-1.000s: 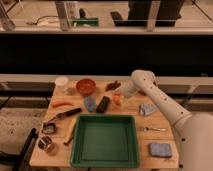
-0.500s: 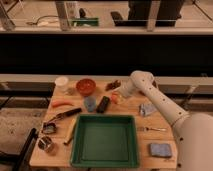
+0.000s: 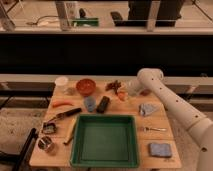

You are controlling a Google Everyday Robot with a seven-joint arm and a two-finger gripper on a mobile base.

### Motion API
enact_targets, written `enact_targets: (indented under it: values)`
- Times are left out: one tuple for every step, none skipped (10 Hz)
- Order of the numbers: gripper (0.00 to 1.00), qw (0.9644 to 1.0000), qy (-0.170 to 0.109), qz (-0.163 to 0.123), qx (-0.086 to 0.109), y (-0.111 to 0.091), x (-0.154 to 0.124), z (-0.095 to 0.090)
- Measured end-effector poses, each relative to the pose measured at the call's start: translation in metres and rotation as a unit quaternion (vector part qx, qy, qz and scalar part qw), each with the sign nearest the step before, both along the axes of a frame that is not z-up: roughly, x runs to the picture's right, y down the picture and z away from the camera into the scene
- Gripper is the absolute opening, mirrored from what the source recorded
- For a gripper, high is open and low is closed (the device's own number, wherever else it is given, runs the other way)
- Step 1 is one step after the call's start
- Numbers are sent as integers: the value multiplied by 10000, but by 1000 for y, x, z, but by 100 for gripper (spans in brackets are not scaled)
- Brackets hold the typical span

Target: Place apple in tray

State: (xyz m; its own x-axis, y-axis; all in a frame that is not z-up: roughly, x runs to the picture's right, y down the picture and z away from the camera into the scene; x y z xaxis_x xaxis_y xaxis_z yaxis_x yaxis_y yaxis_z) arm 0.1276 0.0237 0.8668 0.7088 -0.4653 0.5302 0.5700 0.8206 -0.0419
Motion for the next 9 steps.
enact_targets:
  values:
    - [24,10000,43,8,84,-2,6,-16]
    - [24,9998,84,-10,155,3,11,-40]
    - [24,9998,85,-47,176,10,10,-52]
    - [25,9997,74,-120,188,20,8,-66]
    - [29,9995,71,-232,204,36,6,-88]
    - [30,9992,62,-330,217,48,4,-106]
    - [30,9987,23,-461,234,59,-1,-125]
    - [30,9977,-49,-620,267,69,-8,-145]
    - [30,9966,-136,-752,295,76,-14,-164]
